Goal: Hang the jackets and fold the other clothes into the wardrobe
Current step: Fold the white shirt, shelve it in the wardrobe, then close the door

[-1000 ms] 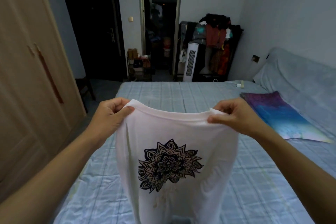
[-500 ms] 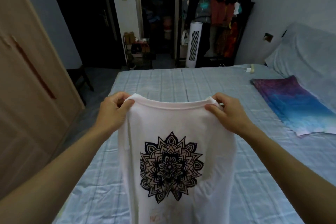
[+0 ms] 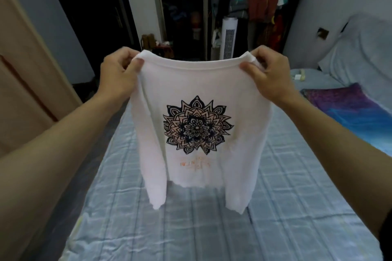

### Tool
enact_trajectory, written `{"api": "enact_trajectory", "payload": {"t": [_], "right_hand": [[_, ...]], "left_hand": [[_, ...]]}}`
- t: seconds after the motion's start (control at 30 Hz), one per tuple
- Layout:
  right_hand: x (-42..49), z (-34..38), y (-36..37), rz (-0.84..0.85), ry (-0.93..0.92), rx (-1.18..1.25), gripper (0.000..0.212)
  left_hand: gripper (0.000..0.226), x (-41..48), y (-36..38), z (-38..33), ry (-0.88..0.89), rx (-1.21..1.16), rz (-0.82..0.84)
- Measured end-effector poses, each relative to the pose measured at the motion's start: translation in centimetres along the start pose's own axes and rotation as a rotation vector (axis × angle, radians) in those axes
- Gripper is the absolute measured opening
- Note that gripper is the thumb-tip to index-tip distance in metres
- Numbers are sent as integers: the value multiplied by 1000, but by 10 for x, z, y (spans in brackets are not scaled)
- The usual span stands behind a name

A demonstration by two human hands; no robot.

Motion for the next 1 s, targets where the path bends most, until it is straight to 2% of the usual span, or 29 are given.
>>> {"api": "enact_trajectory", "payload": {"t": [0.17, 0.33, 0.43, 0.6, 0.8, 0.9, 1.0], "right_hand": [[-1, 26, -32, -57, -89, -18, 17], [-53, 42, -38, 13, -129, -51, 11], [-109, 45, -30, 139, -107, -58, 10], [-245, 49, -5, 406, -96, -76, 11], [-432, 45, 15, 749, 39, -82, 20], [-513, 46, 18, 875, 96, -75, 32], [-564, 47, 18, 949, 91, -77, 40]], "left_hand": [[9, -15, -18, -34, 52, -86, 16], [24, -75, -37, -34, 1, -162, 155], [24, -133, -48, -12, -108, -204, 228], [20, -266, -67, 25, -258, -140, 382], [8, -435, -78, 65, -390, 15, 728], [15, -501, -82, 72, -427, -17, 842], [27, -541, -83, 75, -469, -45, 854]]}}
Point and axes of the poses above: each hand's wrist, its own x-axis towards the middle knuckle, its own y-axis out of the palm, z = x × y, the point moved 7 cm from there along x, towards the middle knuckle, and after that the axes turned 15 degrees about -x, right-handed, at the moved point
